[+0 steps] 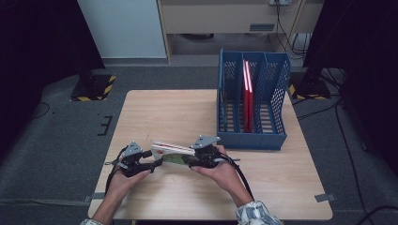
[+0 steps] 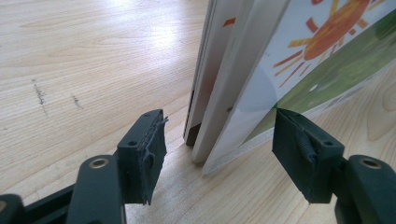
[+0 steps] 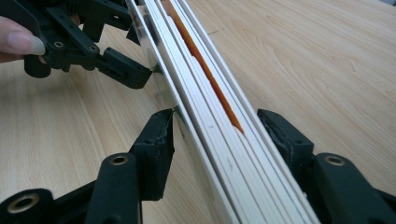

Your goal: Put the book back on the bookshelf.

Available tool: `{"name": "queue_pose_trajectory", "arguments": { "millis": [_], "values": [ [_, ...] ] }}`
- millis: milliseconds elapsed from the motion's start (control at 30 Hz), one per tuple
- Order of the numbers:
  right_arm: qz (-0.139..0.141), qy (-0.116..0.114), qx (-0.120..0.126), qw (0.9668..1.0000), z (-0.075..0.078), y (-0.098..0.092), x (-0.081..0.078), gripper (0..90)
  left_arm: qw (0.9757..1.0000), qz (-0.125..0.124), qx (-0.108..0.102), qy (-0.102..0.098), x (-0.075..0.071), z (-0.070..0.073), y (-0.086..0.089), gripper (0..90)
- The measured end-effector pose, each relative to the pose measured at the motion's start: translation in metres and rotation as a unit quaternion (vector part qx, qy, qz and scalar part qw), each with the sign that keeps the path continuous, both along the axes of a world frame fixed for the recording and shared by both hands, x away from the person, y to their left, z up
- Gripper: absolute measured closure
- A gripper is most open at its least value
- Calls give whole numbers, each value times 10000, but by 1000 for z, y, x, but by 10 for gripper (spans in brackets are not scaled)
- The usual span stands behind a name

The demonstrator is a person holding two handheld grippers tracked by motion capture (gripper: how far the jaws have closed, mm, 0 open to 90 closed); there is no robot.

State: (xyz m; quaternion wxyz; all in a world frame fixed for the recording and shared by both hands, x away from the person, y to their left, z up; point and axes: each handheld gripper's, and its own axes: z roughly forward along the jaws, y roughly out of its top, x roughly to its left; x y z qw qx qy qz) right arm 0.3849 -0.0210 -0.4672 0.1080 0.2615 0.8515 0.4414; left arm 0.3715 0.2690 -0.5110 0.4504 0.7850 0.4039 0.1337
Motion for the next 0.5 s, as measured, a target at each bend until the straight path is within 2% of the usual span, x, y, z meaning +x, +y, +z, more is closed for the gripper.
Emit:
{"name": "queue_pose_trajectory", "arguments": {
  "millis": [200,400,500],
  "values": [
    [71,28,-3,10000,0,-1,2,526,10000,63,-25,6,1,0,1,331],
    [158,25,-11,9999,1,-1,0,640,10000,93,-25,9,1,0,4,319],
    [48,-37,-66,10000,2,-1,-1,682,9999,117,-34,12,2,1,5,320]
  ]
}}
